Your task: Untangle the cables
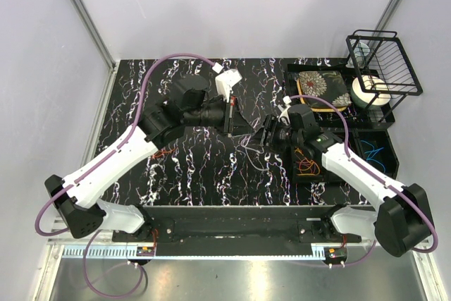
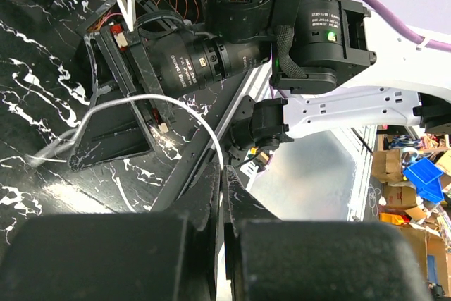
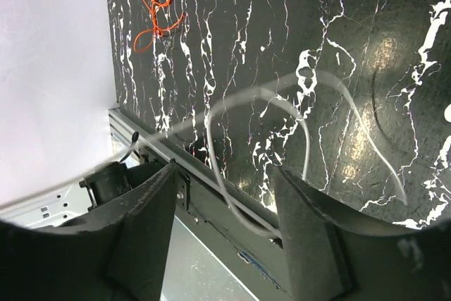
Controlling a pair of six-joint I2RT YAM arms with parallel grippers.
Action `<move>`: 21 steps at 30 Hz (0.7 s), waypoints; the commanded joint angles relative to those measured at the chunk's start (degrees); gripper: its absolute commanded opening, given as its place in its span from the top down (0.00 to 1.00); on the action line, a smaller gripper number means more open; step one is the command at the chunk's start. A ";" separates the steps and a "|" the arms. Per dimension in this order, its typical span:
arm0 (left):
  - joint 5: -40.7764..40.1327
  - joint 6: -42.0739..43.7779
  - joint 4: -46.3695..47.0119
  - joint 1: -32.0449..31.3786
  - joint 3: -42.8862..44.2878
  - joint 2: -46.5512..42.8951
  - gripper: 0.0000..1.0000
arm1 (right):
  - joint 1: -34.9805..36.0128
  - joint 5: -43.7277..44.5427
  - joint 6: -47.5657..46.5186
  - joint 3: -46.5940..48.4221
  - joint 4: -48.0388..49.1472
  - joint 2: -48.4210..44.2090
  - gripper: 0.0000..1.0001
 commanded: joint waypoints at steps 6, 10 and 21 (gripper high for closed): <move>0.32 0.73 0.93 0.07 3.55 0.35 1.00 | 0.41 -0.25 -1.16 -0.67 2.66 -0.48 0.52; 0.58 0.81 0.93 0.07 3.63 -0.01 1.00 | 0.32 0.19 -0.98 -0.05 3.01 0.48 0.68; -4.25 0.99 -0.30 1.03 -2.06 -3.60 1.00 | 0.41 3.79 -1.86 6.08 -5.67 -3.81 1.00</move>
